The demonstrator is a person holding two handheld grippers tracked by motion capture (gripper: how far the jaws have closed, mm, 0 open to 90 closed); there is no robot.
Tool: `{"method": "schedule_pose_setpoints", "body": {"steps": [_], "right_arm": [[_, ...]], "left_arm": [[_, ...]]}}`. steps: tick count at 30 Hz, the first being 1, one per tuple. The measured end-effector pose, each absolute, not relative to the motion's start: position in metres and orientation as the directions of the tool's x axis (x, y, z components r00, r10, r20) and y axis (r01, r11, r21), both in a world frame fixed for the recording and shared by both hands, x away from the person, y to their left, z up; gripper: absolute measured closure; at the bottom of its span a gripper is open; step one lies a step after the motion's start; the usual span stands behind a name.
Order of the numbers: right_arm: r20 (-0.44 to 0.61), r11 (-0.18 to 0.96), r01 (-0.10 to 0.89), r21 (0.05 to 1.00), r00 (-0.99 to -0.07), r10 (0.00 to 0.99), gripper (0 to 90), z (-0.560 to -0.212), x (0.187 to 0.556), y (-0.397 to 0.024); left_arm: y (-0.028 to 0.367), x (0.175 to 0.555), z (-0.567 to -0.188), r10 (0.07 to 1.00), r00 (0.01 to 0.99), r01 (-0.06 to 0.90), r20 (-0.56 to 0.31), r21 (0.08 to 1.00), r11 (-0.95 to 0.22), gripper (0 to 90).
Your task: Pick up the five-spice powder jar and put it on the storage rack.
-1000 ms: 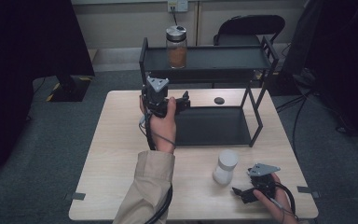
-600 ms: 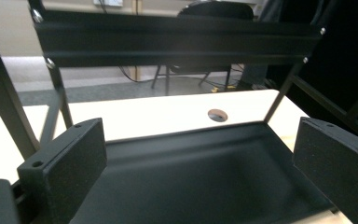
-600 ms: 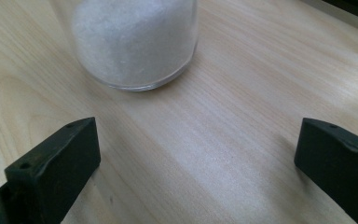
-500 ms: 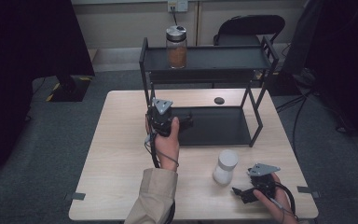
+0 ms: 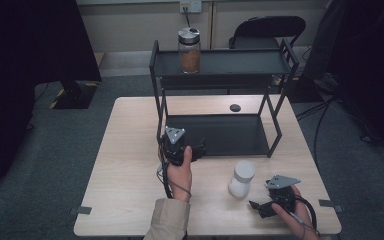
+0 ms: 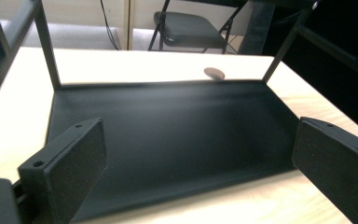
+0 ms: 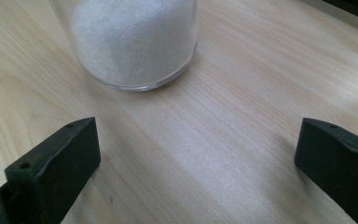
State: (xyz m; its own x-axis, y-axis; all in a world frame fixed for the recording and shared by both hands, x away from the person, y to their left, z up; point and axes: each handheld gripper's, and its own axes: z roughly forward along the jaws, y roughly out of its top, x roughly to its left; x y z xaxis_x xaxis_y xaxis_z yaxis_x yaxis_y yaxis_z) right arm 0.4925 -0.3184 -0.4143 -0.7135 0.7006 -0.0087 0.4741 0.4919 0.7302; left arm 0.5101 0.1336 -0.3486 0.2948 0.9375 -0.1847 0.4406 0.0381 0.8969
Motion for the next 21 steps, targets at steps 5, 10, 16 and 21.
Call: {"method": "schedule_pose_setpoints", "body": {"steps": [5,10,16,21], "right_arm": [[-0.009,0.492,0.474,0.73,-0.713,0.701,0.0,-0.414,0.493,-0.318],[-0.008,0.491,0.475,0.73,-0.713,0.701,0.0,-0.414,0.493,-0.318],[-0.009,0.492,0.474,0.73,-0.714,0.701,0.0,-0.414,0.493,-0.318],[-0.008,0.492,0.474,0.73,-0.713,0.701,0.0,-0.414,0.493,-0.318]], "left_arm": [[0.135,0.507,-0.362,0.94,0.291,0.468,-0.179,0.884,0.023,2.4],[0.137,0.503,-0.374,0.939,0.292,0.492,-0.183,0.87,0.016,2.5],[0.14,0.498,-0.386,0.939,0.294,0.527,-0.176,0.85,-0.006,2.5],[0.145,0.496,-0.394,0.94,0.3,0.564,-0.162,0.825,-0.038,2.6]]}}
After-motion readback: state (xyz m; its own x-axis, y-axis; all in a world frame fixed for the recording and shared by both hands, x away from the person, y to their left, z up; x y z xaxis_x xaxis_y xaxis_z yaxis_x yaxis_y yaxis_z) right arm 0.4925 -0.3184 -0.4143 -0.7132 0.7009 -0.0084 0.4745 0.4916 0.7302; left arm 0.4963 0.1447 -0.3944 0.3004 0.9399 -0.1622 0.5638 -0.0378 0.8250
